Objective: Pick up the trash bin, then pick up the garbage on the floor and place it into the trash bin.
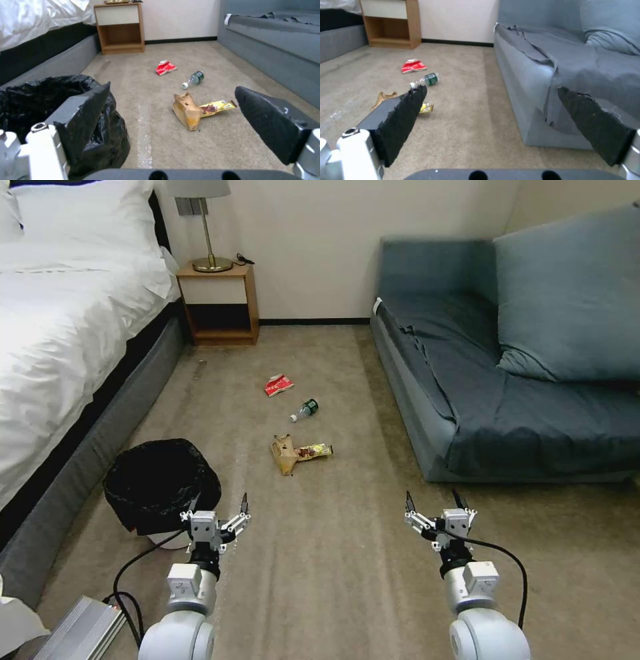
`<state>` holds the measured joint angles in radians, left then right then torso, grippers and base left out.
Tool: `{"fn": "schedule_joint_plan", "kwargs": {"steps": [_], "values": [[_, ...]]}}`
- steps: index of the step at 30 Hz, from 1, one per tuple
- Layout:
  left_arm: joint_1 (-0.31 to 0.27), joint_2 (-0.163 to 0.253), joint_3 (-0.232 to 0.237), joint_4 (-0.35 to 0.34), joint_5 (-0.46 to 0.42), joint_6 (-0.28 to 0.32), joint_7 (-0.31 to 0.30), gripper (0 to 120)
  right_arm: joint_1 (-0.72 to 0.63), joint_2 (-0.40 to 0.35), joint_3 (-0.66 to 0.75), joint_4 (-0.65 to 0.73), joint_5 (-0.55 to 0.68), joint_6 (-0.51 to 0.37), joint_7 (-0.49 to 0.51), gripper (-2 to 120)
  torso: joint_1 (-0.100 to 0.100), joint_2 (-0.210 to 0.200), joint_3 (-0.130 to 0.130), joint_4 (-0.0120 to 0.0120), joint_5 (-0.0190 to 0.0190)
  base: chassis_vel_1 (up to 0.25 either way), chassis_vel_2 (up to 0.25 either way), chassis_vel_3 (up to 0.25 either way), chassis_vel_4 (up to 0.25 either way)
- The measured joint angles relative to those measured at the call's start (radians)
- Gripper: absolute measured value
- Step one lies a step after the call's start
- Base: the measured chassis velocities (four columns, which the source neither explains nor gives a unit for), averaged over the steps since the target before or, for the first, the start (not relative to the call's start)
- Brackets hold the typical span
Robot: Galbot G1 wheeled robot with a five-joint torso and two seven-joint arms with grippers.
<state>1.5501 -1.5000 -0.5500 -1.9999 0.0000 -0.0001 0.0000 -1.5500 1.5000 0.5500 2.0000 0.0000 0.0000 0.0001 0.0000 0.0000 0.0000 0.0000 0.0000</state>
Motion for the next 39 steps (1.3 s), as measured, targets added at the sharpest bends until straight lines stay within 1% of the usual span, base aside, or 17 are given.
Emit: {"fn": "schedule_joint_plan", "kwargs": {"steps": [30,31,32,33,34,35,36,37,39], "values": [[-0.004,0.003,-0.002,0.003,-0.004,0.0,0.0,100,0.003,-0.002,-0.001,-0.001,0.004,0.0,0.0,100,0.0,0.0,0.0,0.0,0.0,0.0,0.0,0.0,0.0],[-0.011,0.009,-0.005,0.008,-0.011,0.003,0.0,100,0.007,-0.005,-0.003,-0.004,0.011,-0.001,0.0,100,0.0,0.0,0.0,0.0,-0.0001,0.0,0.0,0.0,0.0],[-0.025,0.021,-0.013,0.015,-0.022,0.007,-0.004,100,0.029,-0.025,-0.013,-0.019,0.049,-0.012,0.003,100,0.0,0.0,0.0,0.0,-0.0002,0.0,0.0,0.0,0.0],[-0.025,0.021,-0.013,0.015,-0.022,0.007,-0.004,100,0.029,-0.025,-0.013,-0.019,0.049,-0.012,0.003,100,0.0,0.0,0.0,0.0,-0.0002,0.0,0.0,0.0,0.0],[-0.048,0.04,-0.022,0.034,-0.045,0.019,-0.003,100,0.055,-0.045,-0.027,-0.033,0.09,-0.025,0.007,100,0.0,0.0,0.0,0.0002,-0.0001,0.0,0.0,0.0,0.0],[-0.081,0.069,-0.041,0.058,-0.074,0.035,-0.01,100,0.074,-0.062,-0.035,-0.047,0.124,-0.037,0.011,100,0.0,0.0,0.0,0.0001,-0.0004,0.0,0.0,0.0,0.0],[-0.081,0.069,-0.041,0.058,-0.074,0.035,-0.01,100,0.074,-0.062,-0.035,-0.047,0.124,-0.037,0.011,100,0.0,0.0,0.0,0.0001,-0.0004,0.0,0.0,0.0,0.0],[-0.119,0.102,-0.061,0.085,-0.109,0.052,-0.016,100,0.1,-0.082,-0.049,-0.062,0.165,-0.05,0.014,100,0.0,0.0,0.0,0.0001,0.0001,0.0,0.0,0.0,0.0],[-0.191,0.164,-0.101,0.139,-0.177,0.089,-0.029,100,0.142,-0.117,-0.068,-0.088,0.236,-0.073,0.022,100,0.0,0.0,0.0,0.0001,-0.0005,0.0,0.0,0.0,0.0]]}}
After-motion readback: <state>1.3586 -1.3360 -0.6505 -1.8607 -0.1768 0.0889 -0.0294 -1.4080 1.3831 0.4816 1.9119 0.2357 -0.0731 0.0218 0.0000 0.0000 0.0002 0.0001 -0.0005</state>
